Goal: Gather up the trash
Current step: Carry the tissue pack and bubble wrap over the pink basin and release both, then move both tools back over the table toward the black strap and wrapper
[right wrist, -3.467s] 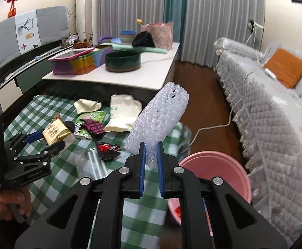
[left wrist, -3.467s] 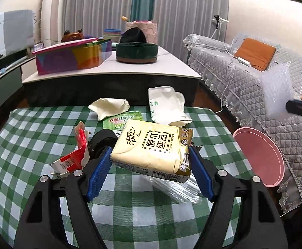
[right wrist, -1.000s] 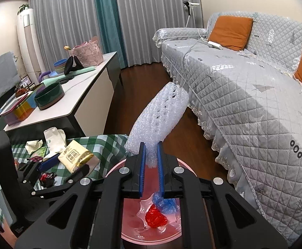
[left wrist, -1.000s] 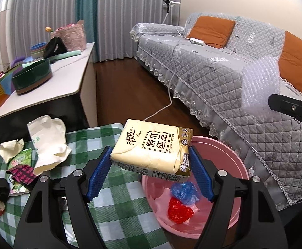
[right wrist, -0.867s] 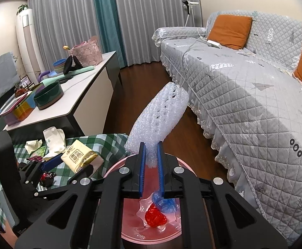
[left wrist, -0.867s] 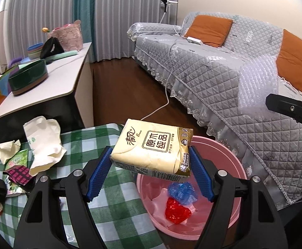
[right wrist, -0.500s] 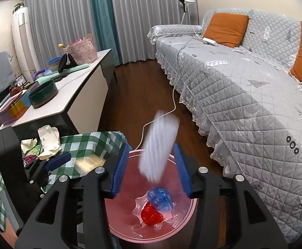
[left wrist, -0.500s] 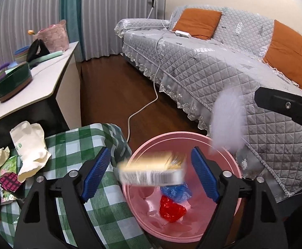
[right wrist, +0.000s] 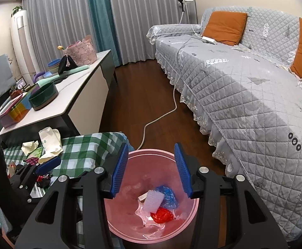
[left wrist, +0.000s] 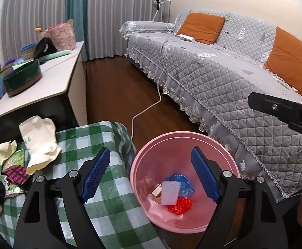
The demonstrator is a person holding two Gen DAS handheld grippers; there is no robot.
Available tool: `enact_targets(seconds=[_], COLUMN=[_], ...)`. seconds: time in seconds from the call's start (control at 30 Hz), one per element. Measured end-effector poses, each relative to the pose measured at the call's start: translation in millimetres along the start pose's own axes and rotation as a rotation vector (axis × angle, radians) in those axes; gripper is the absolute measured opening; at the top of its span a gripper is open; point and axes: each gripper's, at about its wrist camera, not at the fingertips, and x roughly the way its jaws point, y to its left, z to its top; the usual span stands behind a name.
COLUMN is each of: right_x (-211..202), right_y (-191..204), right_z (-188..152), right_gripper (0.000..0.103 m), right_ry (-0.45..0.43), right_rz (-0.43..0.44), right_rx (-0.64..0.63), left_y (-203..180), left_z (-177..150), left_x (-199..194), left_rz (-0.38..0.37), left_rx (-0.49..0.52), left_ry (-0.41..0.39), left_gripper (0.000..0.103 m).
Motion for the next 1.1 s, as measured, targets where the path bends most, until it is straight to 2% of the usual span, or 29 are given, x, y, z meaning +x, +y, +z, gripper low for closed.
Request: enact_targets(seconds=[0.47,0.6,0.8,0.97,1.1], right_x=[-12.5,-14.8,-14.7,-11.1,-3.9], right_y=[51.0,65.2,81.0,97.0,112.1], right_z=[-7.5,-12.0,-16.3,-18.9,-22.1], right_gripper=[0.047,0.047,0.046,0.043,0.042], right_ry=[-0.049,-0.043,-0.025,-0.018,-0.006], right_rz=[0.065,0.096,0.155,0.200,0.232], right_rx=[-0.100,-0.120,-0.110,-0.095,-0.093], left_y=[54.7,77.2,121.9,170.0,207.3], left_z=[-6.8,-15.0,-30.9,-48.8,-68.3], left_x=[-61.7,-77.4,-103.6,-118.3,-120.8], left_rz=[0.062,0.087,0.130,0.195,0.243], left_rx=[-0.062,-0.089,-0.130,-0.175,-0.252], left_ry=[-0.062,-0.066,-0.075,-0.064,-0.052], left_gripper=[0.077,0.072,0.060,0.057,0.057])
